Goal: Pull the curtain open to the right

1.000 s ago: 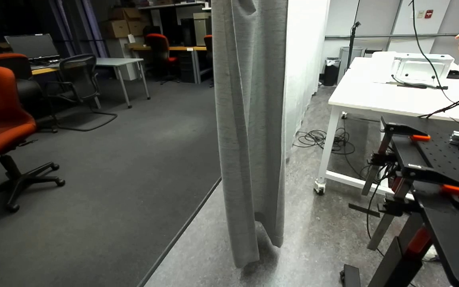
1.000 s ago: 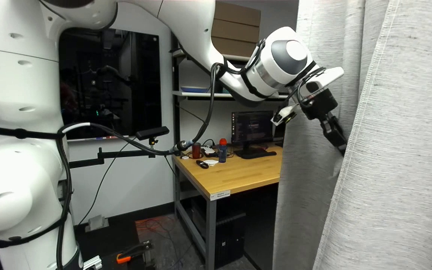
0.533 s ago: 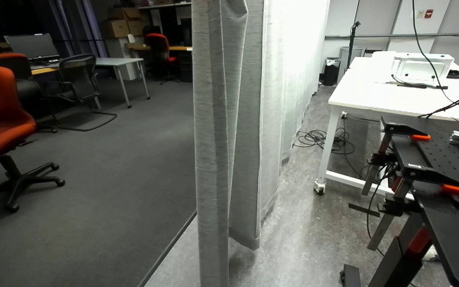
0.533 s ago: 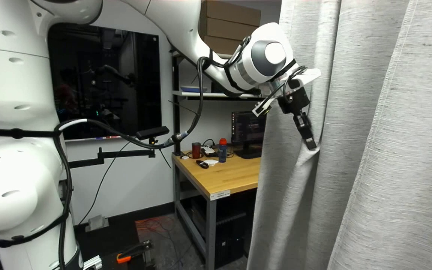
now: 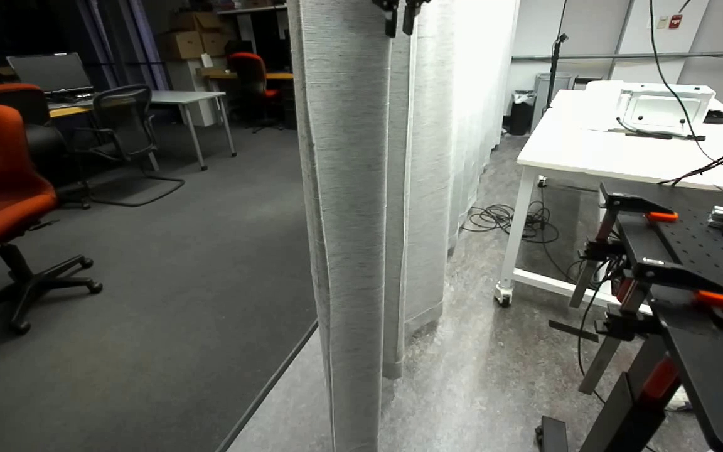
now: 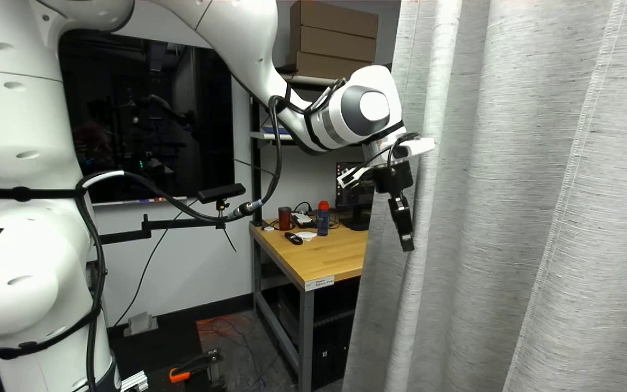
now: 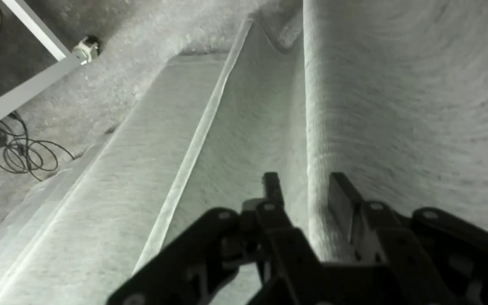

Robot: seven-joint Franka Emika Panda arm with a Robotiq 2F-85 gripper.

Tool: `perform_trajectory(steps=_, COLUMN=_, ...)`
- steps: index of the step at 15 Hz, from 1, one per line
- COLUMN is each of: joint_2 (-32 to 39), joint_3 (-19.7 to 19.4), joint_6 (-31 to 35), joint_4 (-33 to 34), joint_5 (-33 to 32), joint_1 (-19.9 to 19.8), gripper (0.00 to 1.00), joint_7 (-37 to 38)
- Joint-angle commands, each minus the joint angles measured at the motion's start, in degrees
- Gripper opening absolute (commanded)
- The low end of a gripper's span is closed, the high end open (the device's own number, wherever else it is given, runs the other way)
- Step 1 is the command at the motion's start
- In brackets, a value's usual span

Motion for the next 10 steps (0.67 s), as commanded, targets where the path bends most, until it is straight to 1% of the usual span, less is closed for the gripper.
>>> perform_trajectory(steps=1, joint_2=0.33, joint_3=0.44, joint_6=-2.14, joint_4=-2.82, joint_5=1.32, joint_1=0.88, gripper=0.66, joint_7=-3.17)
perform_trajectory(steps=5, joint_2=0.04, joint_3=1.03, joint_6=-2.04, joint_4=-5.11, joint_5=0.95, joint_1=1.69, gripper=0.96, joint_7=-5.95)
perform_trajectory(steps=6, joint_2=-0.35, joint_3=1.21, joint_6=-1.96, joint_4=-5.60, joint_5=0.80, joint_1=1.87, gripper=0.99, joint_7=-6.60)
perform_trajectory(steps=10, joint_2=-2.41, joint_3=1.80, joint_6=-1.04, joint_4=-7.34, joint_5=0.47, joint_1=2.63, gripper=1.00, joint_7=-8.64)
